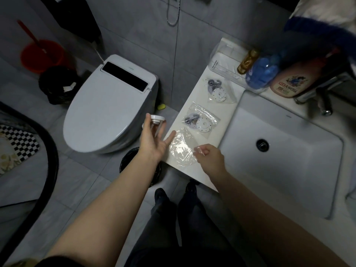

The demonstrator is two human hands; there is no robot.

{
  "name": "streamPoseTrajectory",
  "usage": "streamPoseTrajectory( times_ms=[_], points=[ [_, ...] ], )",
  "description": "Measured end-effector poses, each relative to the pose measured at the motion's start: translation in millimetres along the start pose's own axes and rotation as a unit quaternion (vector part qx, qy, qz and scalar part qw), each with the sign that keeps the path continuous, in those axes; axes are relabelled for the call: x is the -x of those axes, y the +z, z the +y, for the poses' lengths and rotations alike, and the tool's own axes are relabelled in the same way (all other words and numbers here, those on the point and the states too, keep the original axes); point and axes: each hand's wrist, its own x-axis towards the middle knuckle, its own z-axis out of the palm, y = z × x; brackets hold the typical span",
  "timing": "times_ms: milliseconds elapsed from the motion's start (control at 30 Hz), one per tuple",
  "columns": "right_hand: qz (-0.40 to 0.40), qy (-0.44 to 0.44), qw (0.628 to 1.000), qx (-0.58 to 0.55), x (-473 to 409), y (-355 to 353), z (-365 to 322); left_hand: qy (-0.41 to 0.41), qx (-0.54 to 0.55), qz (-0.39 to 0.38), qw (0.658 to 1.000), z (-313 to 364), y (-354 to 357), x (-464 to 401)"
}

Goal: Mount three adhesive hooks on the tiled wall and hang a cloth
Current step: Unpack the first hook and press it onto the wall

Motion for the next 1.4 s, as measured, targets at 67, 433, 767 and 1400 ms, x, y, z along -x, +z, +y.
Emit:
streamPoseTrajectory(
  times_ms=[67, 433, 767, 1400],
  points=[
    [-0.044, 0.035, 0.996, -0.074, 0, -5, -10, 0.026, 0.000, -0.004, 1.000, 15, -3, 4],
    [-0.145, 0.019, 0.980, -0.135, 4, 23, -78, 0.089, 0.087, -0.005, 0.992, 74, -39, 55],
    [-0.238, -0.062, 0.969, -0.014, 19, 101, -118, 0.140, 0.135, 0.029, 0.981, 117, -116, 96],
    [-0.216, 0.024, 0.968, 0.124, -31, 257, -32, 0.133, 0.194, 0.125, 0.964, 67, -243, 52]
  ],
)
